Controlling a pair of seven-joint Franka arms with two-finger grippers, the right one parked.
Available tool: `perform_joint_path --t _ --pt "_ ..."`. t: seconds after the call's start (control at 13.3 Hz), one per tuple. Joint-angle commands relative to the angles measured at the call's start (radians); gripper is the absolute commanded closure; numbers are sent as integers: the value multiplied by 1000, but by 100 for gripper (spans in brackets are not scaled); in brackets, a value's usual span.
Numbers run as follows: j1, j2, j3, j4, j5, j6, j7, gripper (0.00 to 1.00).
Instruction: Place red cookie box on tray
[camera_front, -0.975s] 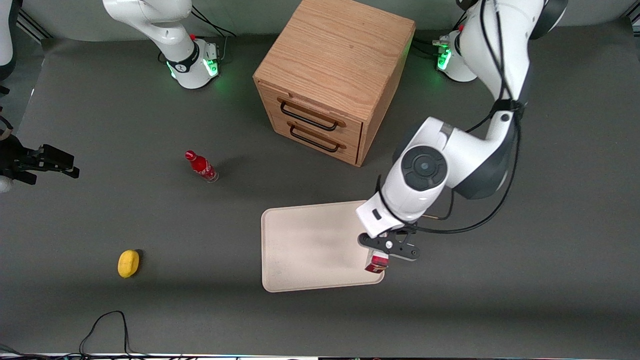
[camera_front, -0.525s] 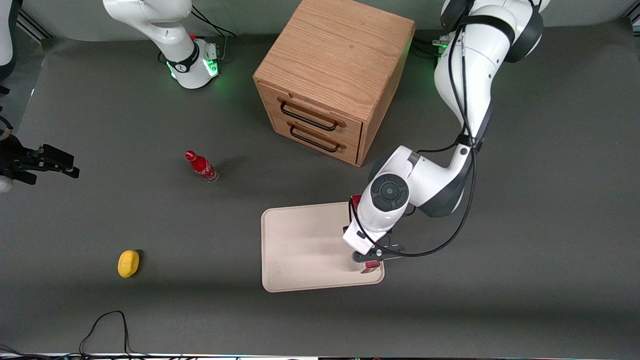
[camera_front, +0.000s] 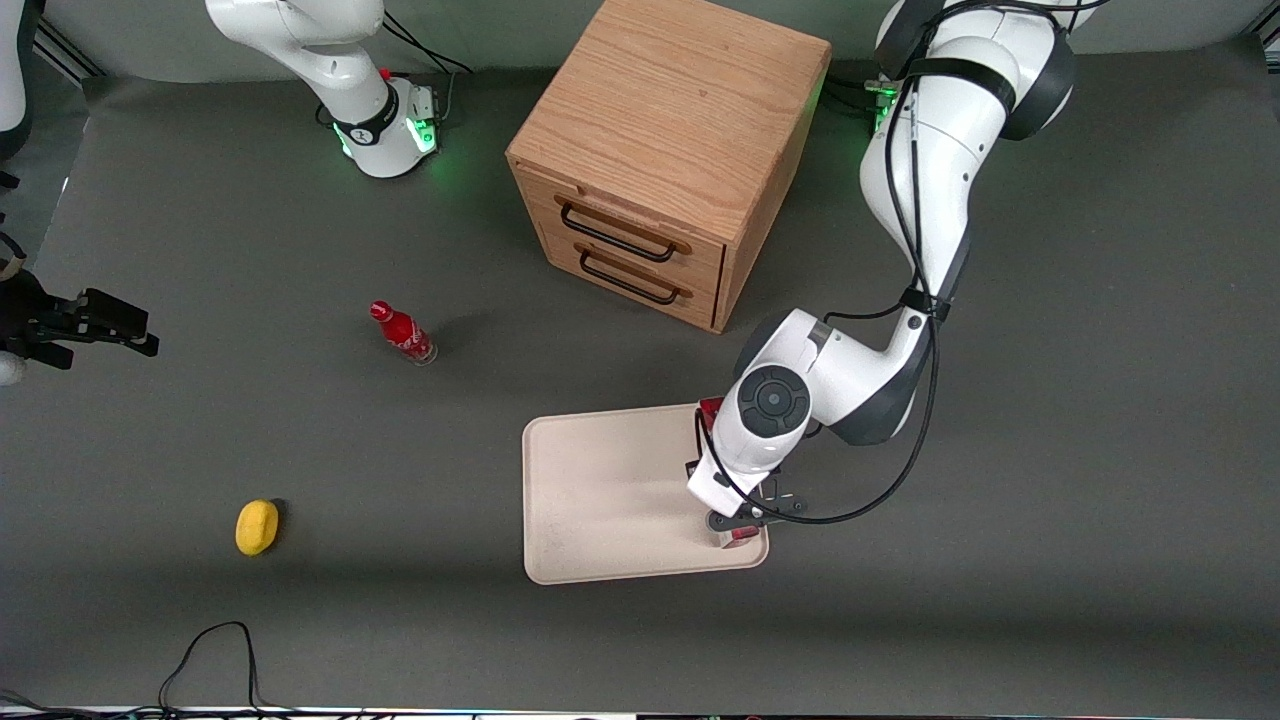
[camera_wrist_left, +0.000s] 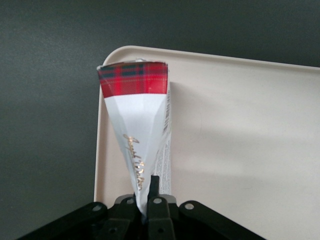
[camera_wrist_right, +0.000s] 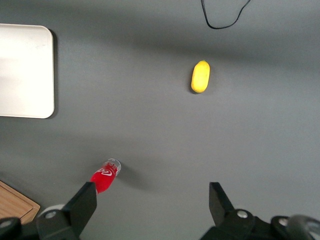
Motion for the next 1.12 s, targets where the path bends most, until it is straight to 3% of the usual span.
perform_joint_path --t 0.0,0.07,0.53,0.82,1.05 --pt "-9 8 8 16 11 7 -12 4" --pt "-9 8 7 16 14 7 -7 0" --pt "5 -53 7 11 21 -31 -2 0" --pt "28 -293 7 -128 9 -206 30 0" --pt "118 -557 4 -387 -12 -232 196 0"
